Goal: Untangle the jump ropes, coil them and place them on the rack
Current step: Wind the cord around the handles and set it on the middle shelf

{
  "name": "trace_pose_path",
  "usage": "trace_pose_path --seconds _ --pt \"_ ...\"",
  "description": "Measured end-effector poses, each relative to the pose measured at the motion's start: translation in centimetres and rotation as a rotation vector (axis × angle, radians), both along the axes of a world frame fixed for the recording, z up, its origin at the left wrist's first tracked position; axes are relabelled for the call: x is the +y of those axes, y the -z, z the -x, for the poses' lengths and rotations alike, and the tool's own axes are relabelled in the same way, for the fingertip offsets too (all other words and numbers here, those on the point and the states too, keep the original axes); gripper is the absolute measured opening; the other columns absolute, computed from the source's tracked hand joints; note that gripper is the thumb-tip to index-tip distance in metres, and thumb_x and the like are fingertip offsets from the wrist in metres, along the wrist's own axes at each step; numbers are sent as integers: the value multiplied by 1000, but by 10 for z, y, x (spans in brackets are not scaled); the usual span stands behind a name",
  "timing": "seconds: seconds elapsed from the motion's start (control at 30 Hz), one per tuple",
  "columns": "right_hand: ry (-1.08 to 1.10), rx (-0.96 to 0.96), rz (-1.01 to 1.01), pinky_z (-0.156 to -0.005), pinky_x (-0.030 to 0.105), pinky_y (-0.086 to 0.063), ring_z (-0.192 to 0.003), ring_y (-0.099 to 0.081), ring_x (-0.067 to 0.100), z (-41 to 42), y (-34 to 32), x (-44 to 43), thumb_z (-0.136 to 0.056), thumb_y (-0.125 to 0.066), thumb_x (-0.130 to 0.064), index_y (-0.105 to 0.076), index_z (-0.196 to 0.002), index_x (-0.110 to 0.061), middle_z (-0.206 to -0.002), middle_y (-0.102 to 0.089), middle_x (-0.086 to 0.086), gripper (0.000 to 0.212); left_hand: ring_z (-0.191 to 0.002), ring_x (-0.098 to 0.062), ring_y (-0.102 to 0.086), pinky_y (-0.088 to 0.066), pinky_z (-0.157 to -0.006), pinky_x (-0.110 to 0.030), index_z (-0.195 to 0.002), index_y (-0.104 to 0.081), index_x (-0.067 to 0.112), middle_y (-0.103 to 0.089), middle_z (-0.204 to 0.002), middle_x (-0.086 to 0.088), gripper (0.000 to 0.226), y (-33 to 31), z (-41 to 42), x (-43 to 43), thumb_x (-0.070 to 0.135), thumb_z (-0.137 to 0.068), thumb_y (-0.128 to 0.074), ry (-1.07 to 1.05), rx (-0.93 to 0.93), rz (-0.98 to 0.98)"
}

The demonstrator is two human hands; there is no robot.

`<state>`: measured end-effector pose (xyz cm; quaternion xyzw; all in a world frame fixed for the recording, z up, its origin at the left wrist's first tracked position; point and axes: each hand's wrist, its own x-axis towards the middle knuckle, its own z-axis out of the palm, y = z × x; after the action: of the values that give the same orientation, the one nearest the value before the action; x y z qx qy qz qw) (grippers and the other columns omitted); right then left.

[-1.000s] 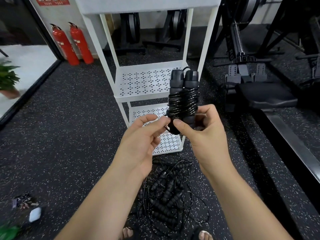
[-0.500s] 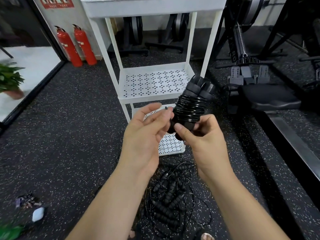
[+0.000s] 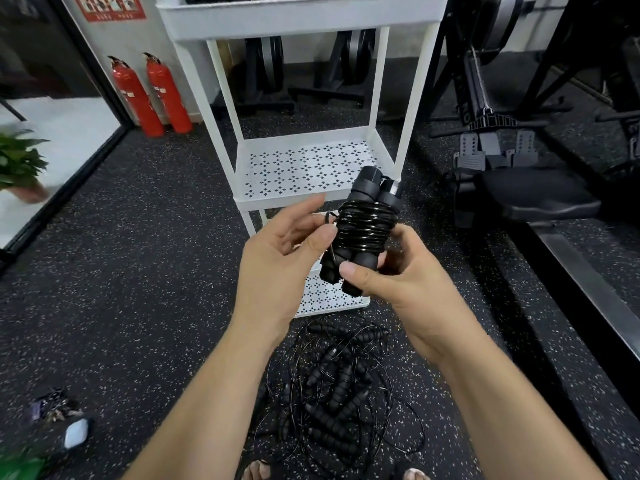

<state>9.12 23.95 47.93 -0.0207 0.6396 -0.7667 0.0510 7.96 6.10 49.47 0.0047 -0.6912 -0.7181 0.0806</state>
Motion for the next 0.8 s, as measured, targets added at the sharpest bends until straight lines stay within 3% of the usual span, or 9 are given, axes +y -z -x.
trace_pose_path --seconds 0.1,0.2,0.27,0.37,0.53,0.67,0.8 --pt "-38 -53 19 -86 41 -55 -90 -73 18 3 0 3 -79 -92 -30 -60 -137 -26 -98 -77 5 66 -128 -26 -68 -48 -117 -53 -136 -72 20 -75 -132 -6 31 5 -1 5 23 -107 -63 107 -158 -169" --pt "-10 -36 -81 -102 52 -58 -105 -74 19 2 2 1 -87 -87 -53 -65 -135 -38 -118 -76 3 55 -131 -37 -66 -46 -118 -57 -140 -67 8 -73 -133 -16 34 7 -1 10 18 -113 -48 135 -240 -289" --pt "8 -4 -77 -108 48 -55 -111 -75 17 1 1 0 -94 -83 -43 -68 -135 -36 -125 -76 -4 45 -132 -35 -65 -48 -117 -52 -141 -65 6 -73 -133 -16 34 10 -1 12 15 -113 -47 123 -243 -342" --pt "-41 7 32 -102 47 -56 -103 -72 21 1 -7 1 -100 -75 -19 -71 -134 -21 -120 -78 9 35 -136 -28 -63 -46 -117 -46 -145 -62 10 -71 -139 -12 36 13 -1 12 15 -113 -47 148 -233 -404" --pt "41 -10 -16 -98 54 -57 -103 -76 30 4 -1 3 -105 -72 -27 -75 -125 -17 -110 -81 9 23 -137 -26 -62 -42 -122 -47 -147 -62 14 -70 -141 -9 38 16 1 11 12 -110 -51 193 -232 -320" --pt "59 -26 29 -84 48 -59 -98 -77 39 4 -2 6 -104 -71 -20 -74 -122 -8 -107 -79 22 22 -134 -25 -64 -44 -121 -47 -145 -64 16 -72 -139 -8 37 15 -1 9 10 -110 -53 202 -254 -250" --pt "44 -21 26 -91 50 -58 -108 -77 37 3 -9 7 -101 -74 -25 -76 -124 -14 -113 -81 14 25 -134 -20 -64 -44 -120 -49 -142 -67 23 -73 -137 0 34 6 -3 6 17 -112 -51 190 -232 -151"
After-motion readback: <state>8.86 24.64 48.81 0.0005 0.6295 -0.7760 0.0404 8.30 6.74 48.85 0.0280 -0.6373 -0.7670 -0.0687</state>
